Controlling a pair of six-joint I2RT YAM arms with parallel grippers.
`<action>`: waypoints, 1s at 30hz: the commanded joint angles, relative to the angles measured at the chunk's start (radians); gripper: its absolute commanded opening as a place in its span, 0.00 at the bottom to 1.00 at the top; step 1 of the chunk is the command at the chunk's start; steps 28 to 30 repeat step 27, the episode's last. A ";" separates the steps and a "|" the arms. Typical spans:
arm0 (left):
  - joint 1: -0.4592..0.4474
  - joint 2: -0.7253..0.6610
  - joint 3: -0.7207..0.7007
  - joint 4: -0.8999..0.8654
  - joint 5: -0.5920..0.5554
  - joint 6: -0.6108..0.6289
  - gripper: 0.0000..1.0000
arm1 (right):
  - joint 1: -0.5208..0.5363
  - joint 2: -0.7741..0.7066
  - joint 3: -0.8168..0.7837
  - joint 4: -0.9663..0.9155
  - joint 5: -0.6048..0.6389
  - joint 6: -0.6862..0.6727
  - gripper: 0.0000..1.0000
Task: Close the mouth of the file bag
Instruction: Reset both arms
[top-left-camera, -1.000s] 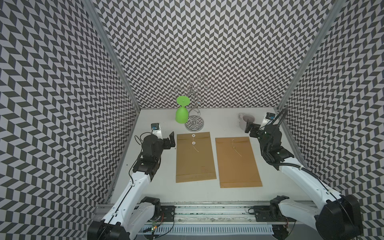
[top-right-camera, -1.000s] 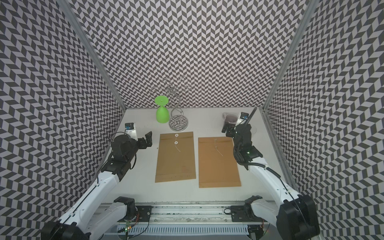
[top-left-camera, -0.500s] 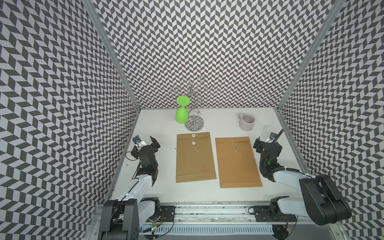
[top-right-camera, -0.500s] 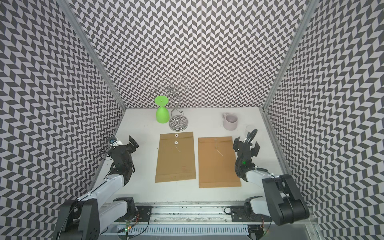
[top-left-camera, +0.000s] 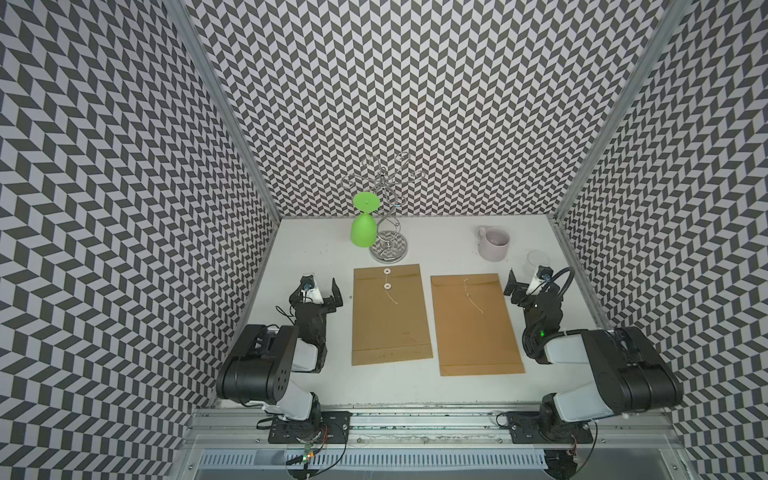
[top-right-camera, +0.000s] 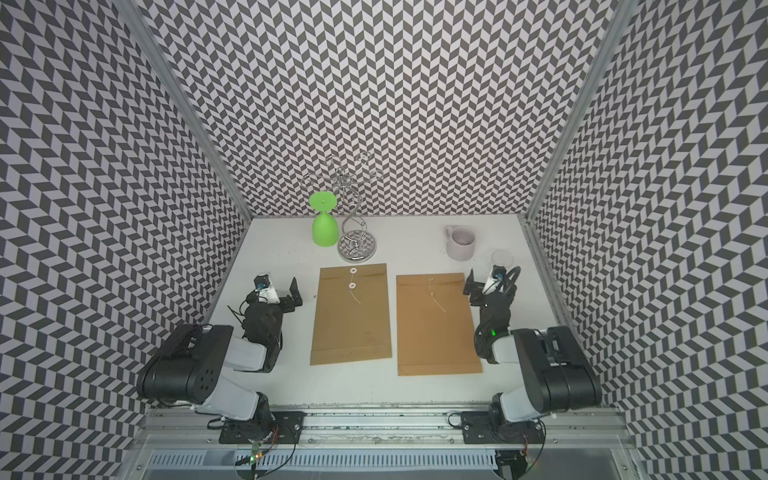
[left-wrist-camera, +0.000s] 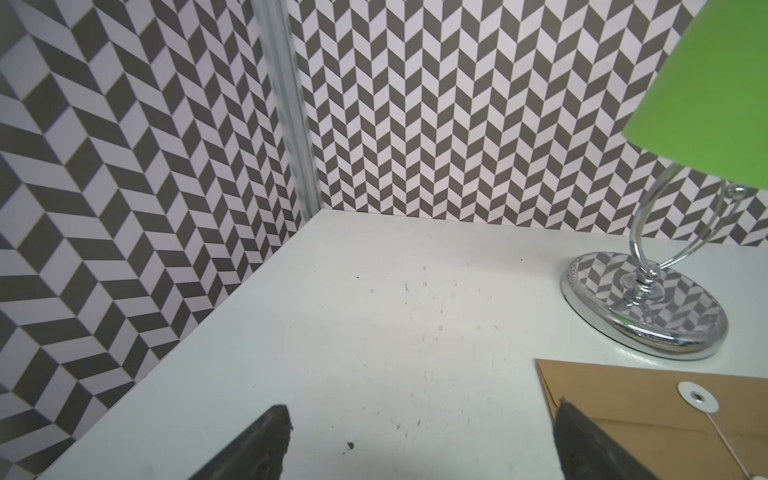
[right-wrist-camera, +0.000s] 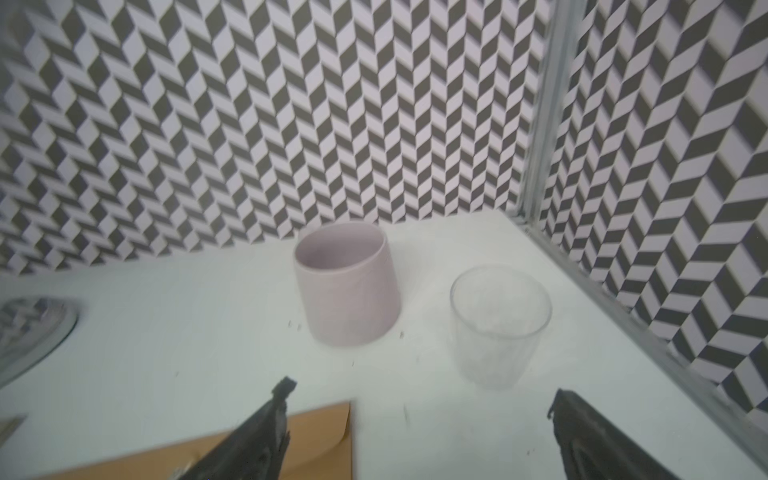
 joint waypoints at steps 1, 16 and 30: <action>0.045 -0.021 0.049 0.006 0.078 -0.013 1.00 | -0.004 -0.011 0.021 0.083 -0.019 -0.017 0.99; 0.003 -0.007 0.049 0.031 0.020 0.025 1.00 | -0.008 0.008 0.020 0.139 0.021 0.008 0.99; 0.037 -0.015 0.007 0.097 0.248 0.074 1.00 | -0.010 0.009 0.017 0.147 0.012 0.004 0.99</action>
